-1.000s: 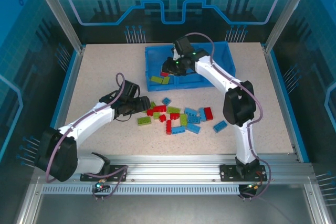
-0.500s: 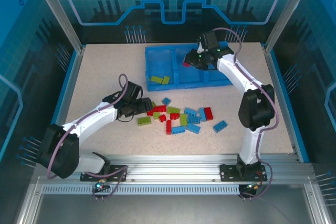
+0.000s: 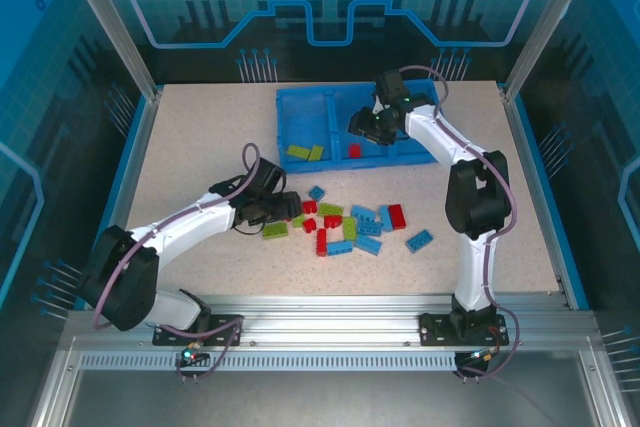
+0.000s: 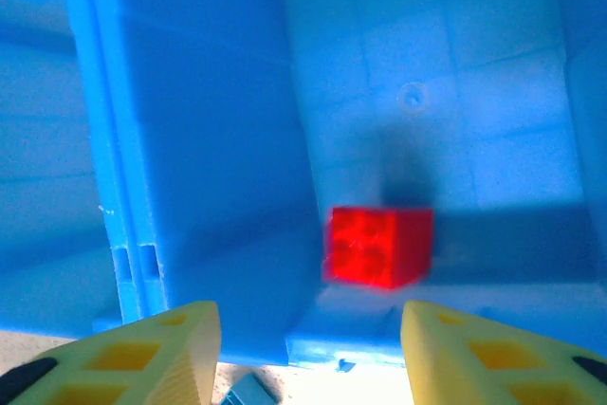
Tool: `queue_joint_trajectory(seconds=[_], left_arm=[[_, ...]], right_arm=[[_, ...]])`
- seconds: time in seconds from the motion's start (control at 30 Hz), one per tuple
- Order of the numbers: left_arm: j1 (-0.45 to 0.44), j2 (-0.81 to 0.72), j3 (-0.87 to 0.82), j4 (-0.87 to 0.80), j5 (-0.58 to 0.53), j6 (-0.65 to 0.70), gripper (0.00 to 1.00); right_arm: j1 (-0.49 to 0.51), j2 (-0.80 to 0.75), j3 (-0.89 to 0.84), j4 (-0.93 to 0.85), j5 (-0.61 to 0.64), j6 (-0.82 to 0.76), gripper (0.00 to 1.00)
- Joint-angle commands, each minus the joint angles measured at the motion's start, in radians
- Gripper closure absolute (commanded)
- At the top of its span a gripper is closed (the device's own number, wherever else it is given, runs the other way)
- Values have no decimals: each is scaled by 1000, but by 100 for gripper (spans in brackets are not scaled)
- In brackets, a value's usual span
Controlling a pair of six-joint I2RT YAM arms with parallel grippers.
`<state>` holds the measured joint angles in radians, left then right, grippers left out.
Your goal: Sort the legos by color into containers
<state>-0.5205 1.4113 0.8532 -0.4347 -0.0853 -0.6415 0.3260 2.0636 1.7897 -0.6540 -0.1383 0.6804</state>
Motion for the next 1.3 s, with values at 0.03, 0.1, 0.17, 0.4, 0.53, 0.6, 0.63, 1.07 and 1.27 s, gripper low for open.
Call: queue_joint_trajectory(seconds=[0.03, 0.1, 0.17, 0.4, 0.53, 0.6, 0.63, 1.07, 1.27], left_arm=[[-24, 18, 29, 7, -4, -38, 19], [-23, 18, 23, 14, -2, -44, 19], [-24, 13, 21, 7, -15, -48, 18], [11, -42, -10, -7, -52, -57, 16], [42, -75, -20, -26, -65, -42, 14], [59, -89, -27, -36, -68, -37, 13], [63, -94, -31, -39, -70, -35, 12], [97, -136, -90, -50, -74, -43, 10], [99, -144, -102, -44, -70, -50, 9]], right_arm=[[-5, -21, 19, -20, -2, -17, 35], [5, -57, -13, -19, 6, -25, 31], [26, -105, -51, -28, 27, -32, 30], [236, -291, -259, -126, 124, -41, 33], [367, -340, -397, -141, 155, 72, 36], [432, -349, -446, -138, 168, 132, 36], [459, -347, -459, -134, 175, 150, 36], [579, -206, -445, -124, 174, 211, 44], [581, -153, -422, -119, 164, 188, 47]])
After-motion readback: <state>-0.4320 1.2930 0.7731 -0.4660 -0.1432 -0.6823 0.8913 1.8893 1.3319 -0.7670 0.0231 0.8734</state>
